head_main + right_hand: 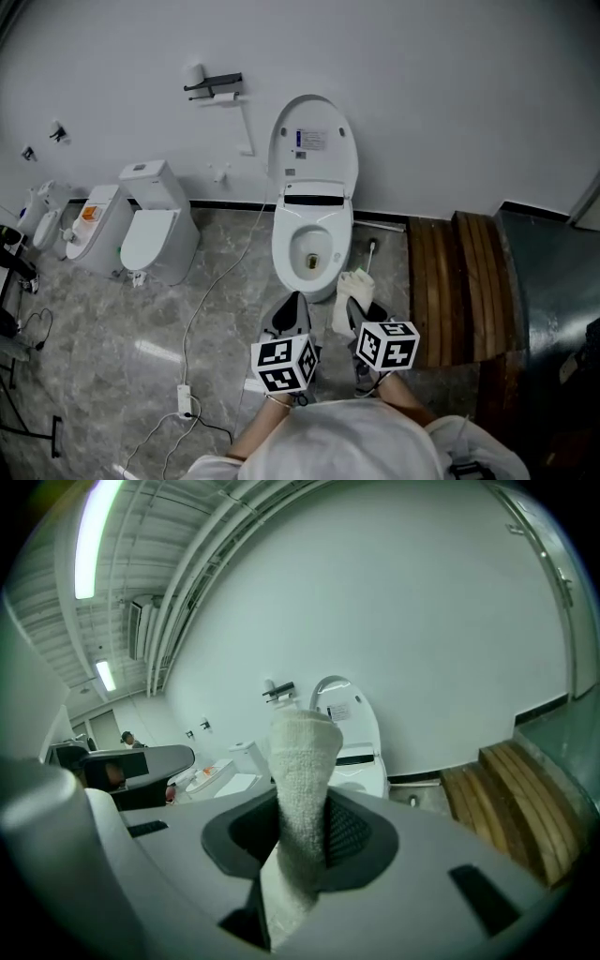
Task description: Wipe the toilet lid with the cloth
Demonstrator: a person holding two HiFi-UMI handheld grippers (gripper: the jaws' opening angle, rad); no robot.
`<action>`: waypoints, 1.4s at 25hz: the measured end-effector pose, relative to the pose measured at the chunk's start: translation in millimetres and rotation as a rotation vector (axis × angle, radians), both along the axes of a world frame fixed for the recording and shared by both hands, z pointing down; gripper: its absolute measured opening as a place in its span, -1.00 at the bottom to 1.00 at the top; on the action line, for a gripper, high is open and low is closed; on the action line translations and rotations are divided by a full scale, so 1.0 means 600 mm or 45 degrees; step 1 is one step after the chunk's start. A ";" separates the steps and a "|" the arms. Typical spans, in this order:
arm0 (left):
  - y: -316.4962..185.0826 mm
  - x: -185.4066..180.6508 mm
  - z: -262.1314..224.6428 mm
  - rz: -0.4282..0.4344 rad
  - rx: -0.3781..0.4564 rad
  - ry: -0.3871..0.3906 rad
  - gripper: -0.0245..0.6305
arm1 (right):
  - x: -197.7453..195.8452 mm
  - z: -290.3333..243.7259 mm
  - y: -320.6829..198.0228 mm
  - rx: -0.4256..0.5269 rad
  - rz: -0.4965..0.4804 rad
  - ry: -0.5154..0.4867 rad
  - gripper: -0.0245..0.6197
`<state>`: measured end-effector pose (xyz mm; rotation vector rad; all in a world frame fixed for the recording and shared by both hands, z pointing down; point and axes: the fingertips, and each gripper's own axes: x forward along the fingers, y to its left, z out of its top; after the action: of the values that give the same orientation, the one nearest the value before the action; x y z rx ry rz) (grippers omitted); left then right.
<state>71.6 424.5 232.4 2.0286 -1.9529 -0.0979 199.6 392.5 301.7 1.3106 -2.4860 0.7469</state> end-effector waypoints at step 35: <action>-0.666 -0.251 0.002 0.112 -0.072 -0.029 -0.89 | -0.279 -0.038 -0.614 0.098 0.117 -0.023 -0.63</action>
<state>-79.0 25.0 233.7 2.0840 -1.8546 0.0008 31.9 24.4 279.0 1.4597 -2.5061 0.6921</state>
